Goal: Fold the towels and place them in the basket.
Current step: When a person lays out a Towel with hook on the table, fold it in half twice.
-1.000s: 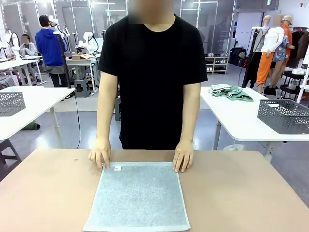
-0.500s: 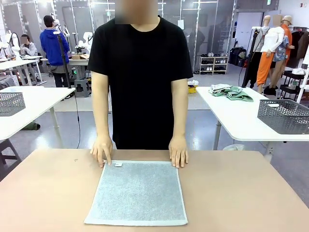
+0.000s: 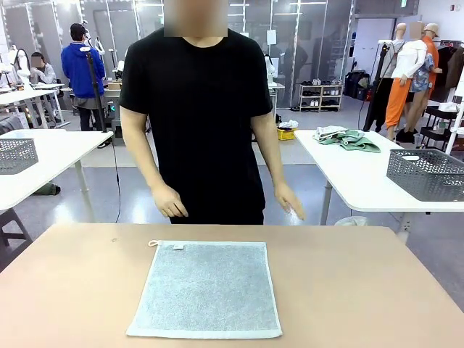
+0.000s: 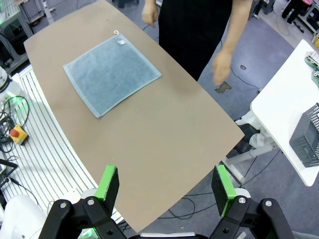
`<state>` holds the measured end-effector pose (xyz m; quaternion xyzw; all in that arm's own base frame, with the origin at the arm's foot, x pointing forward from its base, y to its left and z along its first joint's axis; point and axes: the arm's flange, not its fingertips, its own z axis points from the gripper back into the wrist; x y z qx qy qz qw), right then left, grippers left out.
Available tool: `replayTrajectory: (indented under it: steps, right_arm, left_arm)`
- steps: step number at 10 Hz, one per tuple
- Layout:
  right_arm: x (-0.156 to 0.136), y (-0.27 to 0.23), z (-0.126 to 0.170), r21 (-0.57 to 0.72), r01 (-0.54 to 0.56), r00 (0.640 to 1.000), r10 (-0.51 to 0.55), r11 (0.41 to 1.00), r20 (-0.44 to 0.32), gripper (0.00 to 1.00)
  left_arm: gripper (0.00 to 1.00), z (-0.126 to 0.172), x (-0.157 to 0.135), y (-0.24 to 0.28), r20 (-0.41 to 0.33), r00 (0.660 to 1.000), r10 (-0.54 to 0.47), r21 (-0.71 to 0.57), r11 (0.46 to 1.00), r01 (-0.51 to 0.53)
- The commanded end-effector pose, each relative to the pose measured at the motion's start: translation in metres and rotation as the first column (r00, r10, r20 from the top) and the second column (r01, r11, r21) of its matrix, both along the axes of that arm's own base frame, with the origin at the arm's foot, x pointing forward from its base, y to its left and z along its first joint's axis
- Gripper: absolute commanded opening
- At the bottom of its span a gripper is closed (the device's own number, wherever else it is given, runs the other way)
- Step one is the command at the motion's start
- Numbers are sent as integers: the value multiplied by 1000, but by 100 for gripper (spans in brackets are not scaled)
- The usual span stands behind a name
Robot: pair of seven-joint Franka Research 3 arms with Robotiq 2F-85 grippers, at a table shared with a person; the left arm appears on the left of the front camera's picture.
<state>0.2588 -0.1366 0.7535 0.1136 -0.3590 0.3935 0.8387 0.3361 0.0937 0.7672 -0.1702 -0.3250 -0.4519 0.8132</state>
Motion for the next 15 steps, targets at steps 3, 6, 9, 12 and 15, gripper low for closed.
replayTrajectory:
  steps: [3, 6, 9, 12, 15]
  right_arm:
    - [-1, 0, -1, 4, -4, 1000, 4, 1000, 5, 94]
    - [3, 26, 10, -70, -52, 999, 53, 996, 9, 94]
    - [15, 114, 13, -241, -205, 978, 208, 949, -15, 94]
    - [42, 221, -34, -360, -373, 927, 362, 855, -100, 94]
    - [67, 291, -110, -406, -448, 894, 412, 797, -178, 94]
  left_arm:
    - [98, 0, 0, -1, 1, 1000, -2, 1, 1000, 2]
    - [98, 11, 1, -25, 32, 999, -33, 71, 997, 30]
    - [98, 13, 5, -101, 34, 982, -183, 229, 958, 171]
    - [98, -39, -1, -185, -22, 946, -323, 374, 875, 307]
    - [98, -111, -16, -228, -55, 919, -390, 455, 810, 371]
